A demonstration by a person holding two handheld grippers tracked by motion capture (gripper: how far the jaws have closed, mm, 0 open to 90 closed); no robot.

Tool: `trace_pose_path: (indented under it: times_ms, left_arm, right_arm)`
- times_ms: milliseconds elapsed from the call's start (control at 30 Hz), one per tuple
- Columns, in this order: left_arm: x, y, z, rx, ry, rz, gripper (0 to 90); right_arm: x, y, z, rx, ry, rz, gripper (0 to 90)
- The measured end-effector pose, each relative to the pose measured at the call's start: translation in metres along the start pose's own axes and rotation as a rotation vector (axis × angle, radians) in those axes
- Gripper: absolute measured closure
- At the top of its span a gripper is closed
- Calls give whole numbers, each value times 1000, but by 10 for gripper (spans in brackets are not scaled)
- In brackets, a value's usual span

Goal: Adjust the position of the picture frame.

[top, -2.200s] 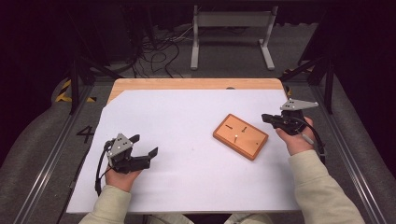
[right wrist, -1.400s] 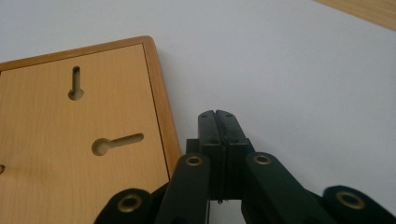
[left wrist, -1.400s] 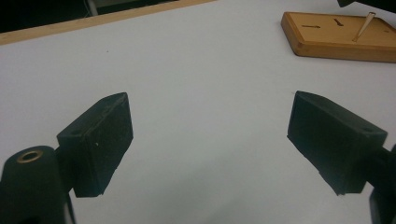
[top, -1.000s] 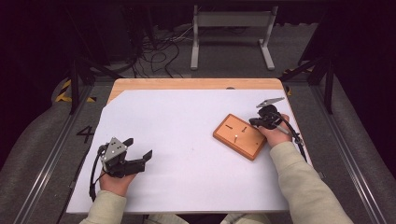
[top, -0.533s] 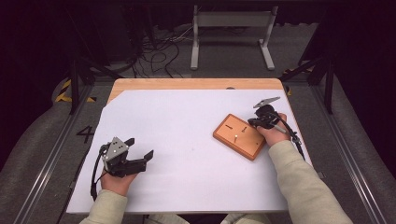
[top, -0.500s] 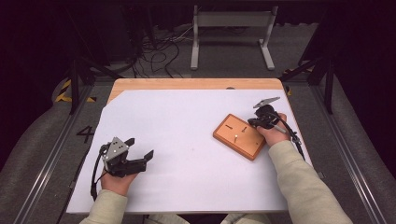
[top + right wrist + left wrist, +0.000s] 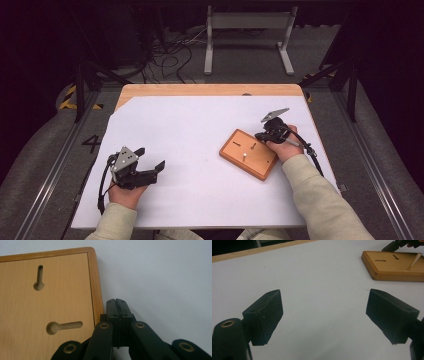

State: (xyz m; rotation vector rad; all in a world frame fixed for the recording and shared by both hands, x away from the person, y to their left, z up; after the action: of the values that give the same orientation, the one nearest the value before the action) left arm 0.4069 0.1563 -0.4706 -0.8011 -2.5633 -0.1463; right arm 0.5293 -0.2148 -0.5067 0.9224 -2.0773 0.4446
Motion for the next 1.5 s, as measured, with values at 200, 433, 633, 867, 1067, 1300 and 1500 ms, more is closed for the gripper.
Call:
trace_pose_path:
  times_ms: [200, 433, 633, 867, 1067, 1300, 1500]
  left_arm:
    - [-1, -1, 0, 1, 3, 3, 143]
    - [-1, -2, 0, -1, 4, 6, 143]
    - [-2, -3, -1, -6, 3, 11, 144]
    - [-3, -2, -2, -5, 3, 10, 144]
    - [-4, -4, -2, -10, 10, 17, 146]
    - [-3, -4, -3, 2, 10, 26, 152]
    - [-5, -5, -3, 1, 14, 34, 154]
  right_arm:
    - [-5, 34, -3, 31, 0, -52, 900]
    - [-9, 69, -7, 76, -21, -110, 900]
    - [1, 72, -9, 42, -91, -96, 900]
    - [29, 82, -4, 68, -143, -107, 900]
    - [48, 89, 14, 71, -157, -127, 900]
    - [69, 87, 26, 63, -147, -137, 900]
    - [79, 87, 42, 75, -93, -123, 900]
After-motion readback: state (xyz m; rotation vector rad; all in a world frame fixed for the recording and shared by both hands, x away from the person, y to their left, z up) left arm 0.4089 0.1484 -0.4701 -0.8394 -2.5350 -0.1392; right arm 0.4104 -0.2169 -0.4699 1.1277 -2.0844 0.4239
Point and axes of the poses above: each handheld gripper's, and its own axes: x roughly backward along the jaws, z roughly out of its underside, y roughly to its left, the point moved 9 cm from there along -x, roughly forward along the jaws, and after that the axes turned 2 degrees about -z, right-handed, at the moved point
